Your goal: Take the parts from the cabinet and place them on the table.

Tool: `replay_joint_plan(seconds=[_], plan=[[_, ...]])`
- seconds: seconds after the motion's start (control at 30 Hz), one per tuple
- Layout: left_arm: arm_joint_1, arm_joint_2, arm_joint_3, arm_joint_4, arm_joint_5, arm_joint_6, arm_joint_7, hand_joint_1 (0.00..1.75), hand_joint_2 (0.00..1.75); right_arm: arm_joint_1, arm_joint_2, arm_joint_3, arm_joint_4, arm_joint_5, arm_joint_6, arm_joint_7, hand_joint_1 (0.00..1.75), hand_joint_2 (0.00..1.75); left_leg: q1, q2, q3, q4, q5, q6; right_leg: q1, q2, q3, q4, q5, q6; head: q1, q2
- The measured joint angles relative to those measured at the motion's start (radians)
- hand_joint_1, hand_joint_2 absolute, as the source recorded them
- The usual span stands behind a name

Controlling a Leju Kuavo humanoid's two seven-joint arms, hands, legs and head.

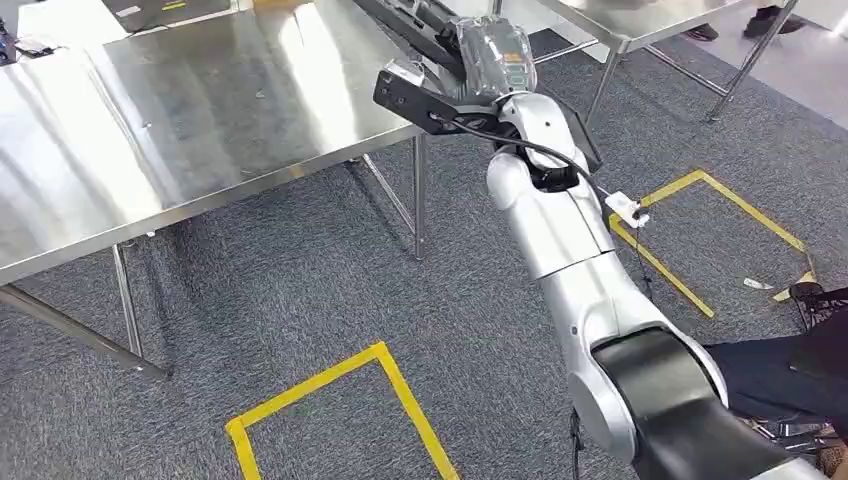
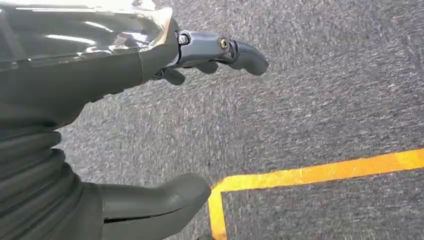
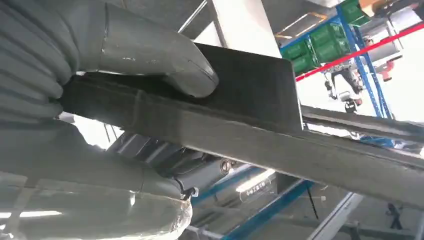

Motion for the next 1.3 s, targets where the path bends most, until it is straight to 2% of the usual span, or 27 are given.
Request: replay_joint_plan(seconds=[0.03,0.07,0.13,0.17,0.2,0.23,0.3,0.33,0.47,0.5,0.53,0.57,0.63,0.67,0.7,0.77,0.8,0.83,0.9,0.97,1.0,1.03,1.07,1.13,1.17,1.23,1.3], plan=[[-0.001,-0.001,0.0,0.0,0.0,0.0,0.0,0.0,1.75,-0.002,-0.001,0.0,0.0,0.0,0.0,0.0,1.75,1.75,0.0,0.036,-0.017,0.044,-0.03,-0.007,0.001,-0.005,0.002,-0.001,-0.002,-0.008,-0.008,0.0],[-0.004,0.0,0.0,0.0,-0.002,-0.001,0.0,0.0,1.75,-0.002,-0.003,0.0,0.0,-0.001,0.001,0.0,1.75,1.75,0.005,0.053,-0.054,0.123,-0.07,-0.013,0.003,-0.012,0.003,0.0,-0.004,-0.016,-0.008,0.0],[-0.005,-0.001,-0.001,0.0,-0.008,-0.003,0.0,0.0,1.75,-0.002,-0.008,0.0,0.002,-0.003,0.001,-0.001,1.75,1.75,0.009,0.059,-0.127,0.267,-0.124,-0.021,0.006,-0.028,0.003,0.0,-0.007,-0.02,-0.008,0.0],[-0.005,-0.001,-0.001,0.0,-0.01,-0.005,0.0,0.0,1.75,-0.001,-0.01,0.0,0.003,-0.003,0.002,-0.001,1.75,1.75,0.011,0.059,-0.14,0.289,-0.122,-0.024,0.007,-0.035,0.004,0.0,-0.008,-0.019,-0.007,0.0],[-0.006,-0.001,-0.003,0.0,-0.013,-0.01,0.002,0.0,1.75,-0.001,-0.013,0.0,0.003,-0.003,0.002,-0.001,1.75,1.75,0.013,0.061,-0.132,0.267,-0.1,-0.025,0.007,-0.042,0.005,0.0,-0.009,-0.019,-0.008,0.0],[-0.006,0.0,-0.006,0.0,-0.017,-0.011,0.004,0.0,1.75,-0.001,-0.016,0.0,0.003,-0.004,0.002,-0.001,1.75,1.75,0.014,0.068,-0.097,0.199,-0.059,-0.024,0.007,-0.05,0.007,0.001,-0.01,-0.019,-0.008,0.0],[-0.008,0.002,-0.014,0.0,-0.021,-0.013,0.005,0.0,1.75,-0.001,-0.022,-0.001,0.003,-0.005,0.003,-0.001,1.75,1.75,0.012,0.11,-0.003,0.027,0.016,-0.017,0.008,-0.063,0.014,0.001,-0.016,-0.012,-0.008,0.0],[-0.014,0.002,-0.017,0.0,-0.025,-0.013,0.006,0.0,1.75,-0.003,-0.027,-0.002,0.003,-0.005,0.002,0.0,1.75,1.75,-0.002,0.141,0.018,-0.004,-0.002,-0.014,0.021,-0.069,0.013,0.003,-0.02,-0.006,-0.008,0.0],[-0.021,0.002,-0.022,0.0,-0.036,-0.014,0.015,0.0,1.75,-0.007,-0.047,-0.005,0.003,-0.006,0.005,-0.001,1.75,1.75,-0.006,0.1,0.015,-0.011,0.004,0.014,0.028,-0.106,0.021,0.002,-0.027,0.011,-0.006,0.0],[-0.021,0.001,-0.024,0.001,-0.036,-0.014,0.017,0.0,1.75,-0.007,-0.053,-0.005,0.001,-0.006,0.009,-0.002,1.75,1.75,0.002,0.094,0.022,-0.018,0.01,0.023,0.023,-0.085,0.007,0.014,-0.038,0.017,-0.005,0.0],[-0.023,-0.002,-0.026,0.0,-0.037,-0.014,0.017,0.0,1.75,-0.008,-0.062,-0.006,0.0,-0.006,0.01,-0.003,1.75,1.75,0.0,0.086,0.021,-0.019,0.011,0.03,0.019,-0.051,-0.008,0.053,-0.058,0.015,-0.006,0.0],[-0.025,-0.001,-0.026,0.0,-0.038,-0.014,0.017,0.0,1.75,-0.009,-0.066,-0.006,0.0,-0.006,0.01,-0.003,1.75,1.75,0.001,0.079,0.02,-0.019,0.012,0.035,0.015,-0.032,-0.041,0.122,-0.088,0.009,-0.004,0.0],[-0.029,-0.002,-0.028,0.001,-0.038,-0.014,0.017,0.0,1.75,-0.003,-0.082,-0.006,0.0,-0.008,0.011,-0.004,1.75,1.75,0.001,0.056,0.02,-0.019,0.011,0.037,0.012,-0.019,-0.125,0.29,-0.142,0.008,-0.003,0.0],[-0.029,-0.002,-0.03,0.001,-0.038,-0.015,0.017,0.0,1.75,0.0,-0.084,-0.006,0.0,-0.008,0.012,-0.004,1.75,1.75,0.001,0.046,0.02,-0.018,0.011,0.037,0.011,-0.018,-0.146,0.326,-0.145,0.014,-0.003,0.0],[-0.028,-0.003,-0.031,0.001,-0.037,-0.016,0.017,0.0,1.75,0.001,-0.086,-0.006,0.0,-0.008,0.014,-0.004,1.75,1.75,0.001,0.035,0.02,-0.017,0.011,0.037,0.01,-0.017,-0.145,0.312,-0.131,0.023,-0.003,0.0],[-0.028,-0.005,-0.031,0.001,-0.037,-0.016,0.017,0.0,1.75,-0.001,-0.089,-0.006,0.0,-0.01,0.021,-0.004,1.75,1.75,0.005,0.014,0.021,-0.012,0.01,0.034,0.001,-0.014,-0.084,0.171,-0.064,0.047,-0.003,0.0],[-0.028,-0.005,-0.031,0.001,-0.037,-0.016,0.017,0.0,1.75,-0.003,-0.091,-0.006,0.0,-0.011,0.023,-0.005,1.75,1.75,0.008,0.005,0.02,-0.007,0.006,0.029,-0.008,0.001,-0.036,0.07,-0.023,0.06,-0.003,0.0],[-0.028,-0.003,-0.031,0.001,-0.035,-0.015,0.016,0.0,1.75,-0.006,-0.096,-0.006,0.002,-0.016,0.027,-0.007,1.75,1.75,0.005,-0.002,0.014,-0.002,0.003,0.019,-0.011,0.028,-0.019,0.035,-0.024,0.06,-0.004,0.0],[-0.027,-0.002,-0.03,0.001,-0.033,-0.015,0.014,0.0,1.75,-0.017,-0.096,-0.003,0.006,-0.027,0.033,-0.014,1.75,1.75,0.003,-0.012,0.004,-0.001,0.007,0.008,-0.002,0.015,-0.017,0.033,-0.018,0.036,-0.005,0.0],[-0.022,-0.003,-0.03,0.002,-0.033,-0.015,0.013,0.0,1.75,-0.023,-0.096,-0.001,0.013,-0.04,0.033,-0.021,1.75,1.75,0.007,-0.02,0.003,-0.006,0.013,-0.001,0.004,0.006,-0.02,0.034,-0.016,0.024,-0.004,0.0],[-0.02,0.001,-0.03,0.002,-0.032,-0.013,0.013,0.0,1.75,-0.032,-0.097,-0.001,0.017,-0.046,0.032,-0.022,1.75,1.75,0.009,-0.009,-0.001,-0.002,0.006,-0.005,-0.008,-0.002,-0.018,0.029,-0.011,0.014,-0.005,0.0],[-0.02,-0.002,-0.03,0.003,-0.032,-0.012,0.011,0.0,1.75,-0.037,-0.097,0.0,0.02,-0.047,0.032,-0.022,1.75,1.75,0.004,0.033,-0.014,0.026,-0.013,-0.01,-0.006,-0.006,-0.017,0.029,-0.011,0.008,-0.009,0.0],[-0.021,-0.002,-0.03,0.003,-0.032,-0.013,0.011,0.0,1.75,-0.042,-0.097,0.0,0.022,-0.047,0.032,-0.022,1.75,1.75,0.005,0.054,-0.041,0.081,-0.046,-0.013,-0.003,-0.011,-0.017,0.029,-0.012,-0.005,-0.01,0.0],[-0.021,-0.003,-0.03,0.003,-0.032,-0.013,0.011,0.0,1.75,-0.045,-0.099,0.0,0.027,-0.047,0.032,-0.023,1.75,1.75,0.007,0.064,-0.117,0.245,-0.115,-0.017,0.004,-0.024,-0.017,0.029,-0.014,-0.008,-0.01,0.0],[-0.021,-0.003,-0.03,0.003,-0.032,-0.013,0.011,0.0,1.75,-0.044,-0.099,0.001,0.031,-0.047,0.032,-0.024,1.75,1.75,0.007,0.064,-0.144,0.3,-0.131,-0.017,0.008,-0.031,-0.017,0.029,-0.015,-0.01,-0.01,0.0],[-0.021,-0.003,-0.03,0.003,-0.032,-0.013,0.011,0.0,1.75,-0.044,-0.099,0.003,0.036,-0.047,0.032,-0.025,1.75,1.75,0.006,0.065,-0.133,0.274,-0.098,-0.009,0.015,-0.044,-0.015,0.029,-0.017,-0.012,-0.01,0.0],[-0.021,-0.002,-0.03,0.003,-0.032,-0.013,0.011,0.0,1.75,-0.046,-0.099,0.003,0.037,-0.047,0.032,-0.025,1.75,1.75,-0.001,0.081,-0.038,0.101,-0.017,0.012,0.022,-0.059,-0.01,0.029,-0.019,-0.015,-0.01,0.0]])
